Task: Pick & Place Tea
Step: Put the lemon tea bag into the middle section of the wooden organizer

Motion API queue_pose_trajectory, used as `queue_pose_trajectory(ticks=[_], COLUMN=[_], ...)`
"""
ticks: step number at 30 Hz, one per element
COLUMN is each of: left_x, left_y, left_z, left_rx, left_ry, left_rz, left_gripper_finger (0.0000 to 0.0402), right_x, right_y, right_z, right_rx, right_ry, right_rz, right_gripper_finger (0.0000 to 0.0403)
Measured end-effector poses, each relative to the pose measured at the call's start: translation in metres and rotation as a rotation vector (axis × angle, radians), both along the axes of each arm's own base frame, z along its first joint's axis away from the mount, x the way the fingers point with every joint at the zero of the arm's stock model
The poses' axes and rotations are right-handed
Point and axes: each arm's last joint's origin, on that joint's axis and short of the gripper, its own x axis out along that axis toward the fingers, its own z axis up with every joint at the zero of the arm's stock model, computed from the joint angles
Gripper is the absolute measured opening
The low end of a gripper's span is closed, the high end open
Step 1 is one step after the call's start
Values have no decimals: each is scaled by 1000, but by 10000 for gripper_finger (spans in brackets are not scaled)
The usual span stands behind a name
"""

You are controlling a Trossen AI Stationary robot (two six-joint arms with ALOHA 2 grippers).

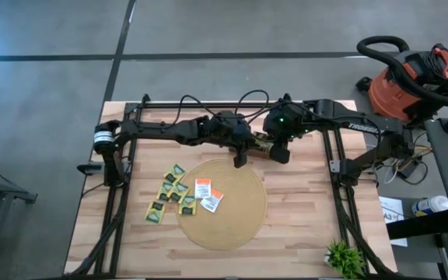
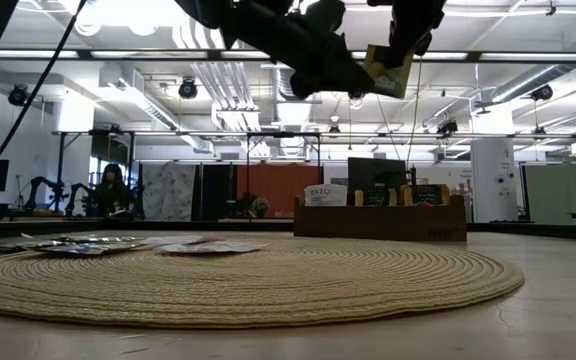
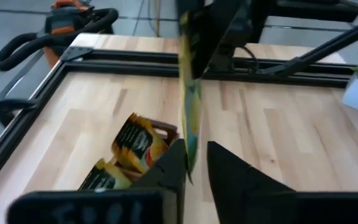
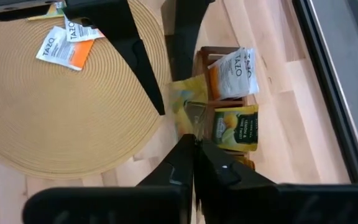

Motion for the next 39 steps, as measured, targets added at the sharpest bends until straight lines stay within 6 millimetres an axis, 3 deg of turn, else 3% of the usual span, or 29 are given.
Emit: queue_pose_trajectory(ticks=[9,15,25,33,39], left_x=[-8,-26,-101,-164,-194], left_y=[5,-5,-13,-20,-22], left_z=[-14,-24,-46,-47,-41], left_rx=[-69,-123,-298,-371,-354], left_ry=[152,193,6,-153,-250], left_rz=[257,272,503,632,708], left_gripper_finger=[115,117,117,117,117], right_x=[-2,5,45,45,38], right_y=[-9,-30,-59,-80,-86], right_z=[-7,-38,-94,-127,-143], right_rx=[-8,10,27,109,119], right_ry=[25,137,257,245,253], right_rz=[-25,-69,-31,-82,-103], right_gripper_finger=[8,8,8,8,8])
